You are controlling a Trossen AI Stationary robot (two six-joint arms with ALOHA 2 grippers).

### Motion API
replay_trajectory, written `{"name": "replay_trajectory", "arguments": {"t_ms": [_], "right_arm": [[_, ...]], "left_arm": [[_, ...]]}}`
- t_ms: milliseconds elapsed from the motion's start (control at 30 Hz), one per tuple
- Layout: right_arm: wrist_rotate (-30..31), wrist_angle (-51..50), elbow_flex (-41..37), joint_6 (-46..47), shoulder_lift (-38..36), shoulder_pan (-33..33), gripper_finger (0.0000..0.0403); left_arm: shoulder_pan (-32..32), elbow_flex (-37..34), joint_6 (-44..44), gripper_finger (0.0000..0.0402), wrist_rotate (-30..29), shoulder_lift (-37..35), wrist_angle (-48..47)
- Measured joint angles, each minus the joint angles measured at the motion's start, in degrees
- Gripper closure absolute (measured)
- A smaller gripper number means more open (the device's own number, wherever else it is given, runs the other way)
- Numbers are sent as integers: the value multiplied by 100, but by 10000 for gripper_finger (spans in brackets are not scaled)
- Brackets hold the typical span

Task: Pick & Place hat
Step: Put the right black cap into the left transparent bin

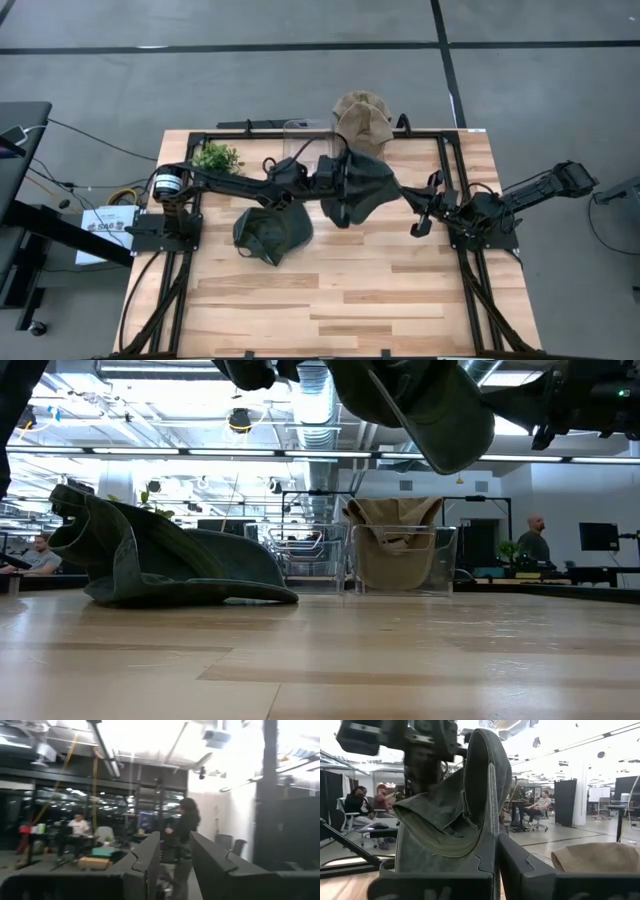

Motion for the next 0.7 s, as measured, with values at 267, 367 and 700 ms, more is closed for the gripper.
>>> {"name": "replay_trajectory", "arguments": {"t_ms": [267, 367, 700], "right_arm": [[492, -66, 0, -2, 0, 0, 403], [764, -117, 0, -2, 0, 0, 403], [1040, -146, 0, 135, 0, 0, 403]], "left_arm": [[-217, 7, 4, 296, 573, -382, -72], [-372, 9, 10, 296, 808, -592, -298], [-1008, 7, 484, 296, 648, -1295, -3121]]}}
